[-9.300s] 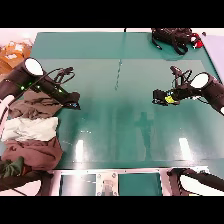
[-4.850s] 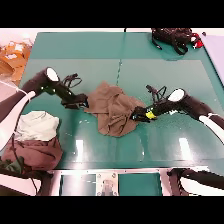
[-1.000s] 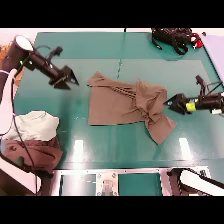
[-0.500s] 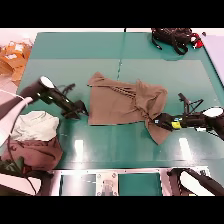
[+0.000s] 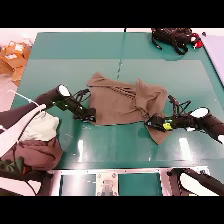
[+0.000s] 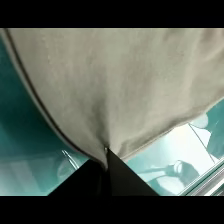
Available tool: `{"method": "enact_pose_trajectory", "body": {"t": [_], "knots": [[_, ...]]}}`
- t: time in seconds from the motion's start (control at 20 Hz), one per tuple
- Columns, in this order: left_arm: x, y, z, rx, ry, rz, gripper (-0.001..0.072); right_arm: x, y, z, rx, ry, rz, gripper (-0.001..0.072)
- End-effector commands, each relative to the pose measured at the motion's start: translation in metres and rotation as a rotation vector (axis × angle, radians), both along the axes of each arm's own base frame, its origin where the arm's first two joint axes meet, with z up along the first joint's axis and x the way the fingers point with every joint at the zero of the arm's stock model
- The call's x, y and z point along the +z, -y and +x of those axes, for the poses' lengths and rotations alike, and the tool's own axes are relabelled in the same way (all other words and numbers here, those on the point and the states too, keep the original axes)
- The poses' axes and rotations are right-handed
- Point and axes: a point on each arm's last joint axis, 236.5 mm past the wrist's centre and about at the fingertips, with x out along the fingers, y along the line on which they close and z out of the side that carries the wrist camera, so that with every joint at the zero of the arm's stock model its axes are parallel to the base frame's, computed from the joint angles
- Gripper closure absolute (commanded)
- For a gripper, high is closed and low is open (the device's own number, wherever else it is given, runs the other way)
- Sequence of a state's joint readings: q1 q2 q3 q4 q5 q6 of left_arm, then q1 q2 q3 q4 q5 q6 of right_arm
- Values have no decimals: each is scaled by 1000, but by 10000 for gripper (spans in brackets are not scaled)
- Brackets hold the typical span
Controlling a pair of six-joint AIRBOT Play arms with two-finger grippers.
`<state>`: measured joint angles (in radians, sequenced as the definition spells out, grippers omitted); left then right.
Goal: Fold the shirts.
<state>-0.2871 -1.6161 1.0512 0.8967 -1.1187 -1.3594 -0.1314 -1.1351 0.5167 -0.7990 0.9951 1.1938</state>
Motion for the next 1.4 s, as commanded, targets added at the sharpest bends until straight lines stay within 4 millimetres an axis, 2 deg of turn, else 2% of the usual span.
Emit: {"method": "enact_pose_trajectory", "body": {"t": [0.0,0.05,0.15,0.25,0.35,0.45,0.55,0.65,0.7,0.8,0.85,0.9,0.95,1.05,1.1,1.2,1.3,1.35], "knots": [[17,2,8,-23,13,-22,682,-11,3,14,-49,3,-8,378],[23,2,13,-27,21,-25,682,-9,2,20,-62,6,5,524],[31,0,19,-31,32,-29,682,1,-4,34,-84,23,45,696],[37,-13,22,-44,34,-6,682,23,0,48,-53,61,60,699],[47,-49,29,-6,45,55,683,61,27,66,-80,111,87,698],[62,-91,31,37,45,96,683,100,81,88,-200,210,66,698],[76,-126,34,105,51,110,683,126,141,93,-362,281,28,698],[83,-148,39,167,66,113,682,126,188,83,-505,279,15,699],[84,-154,40,178,73,112,683,121,200,77,-555,262,19,698],[92,-155,44,177,101,92,683,121,205,76,-614,260,65,698],[106,-150,52,176,143,65,683,134,200,84,-614,303,112,698],[130,-144,64,173,215,26,683,157,192,94,-597,366,178,698],[164,-136,77,180,303,-17,683,188,184,104,-578,445,248,698],[262,-120,99,169,553,-112,683,277,177,121,-549,678,365,697],[317,-115,103,161,691,-141,683,324,173,122,-527,807,393,697],[432,-108,90,126,987,-171,683,424,159,108,-460,1068,426,697],[525,-99,57,84,1232,-197,682,510,141,81,-411,1293,398,697],[560,-93,37,68,1331,-221,683,546,132,65,-397,1395,351,697]]}}
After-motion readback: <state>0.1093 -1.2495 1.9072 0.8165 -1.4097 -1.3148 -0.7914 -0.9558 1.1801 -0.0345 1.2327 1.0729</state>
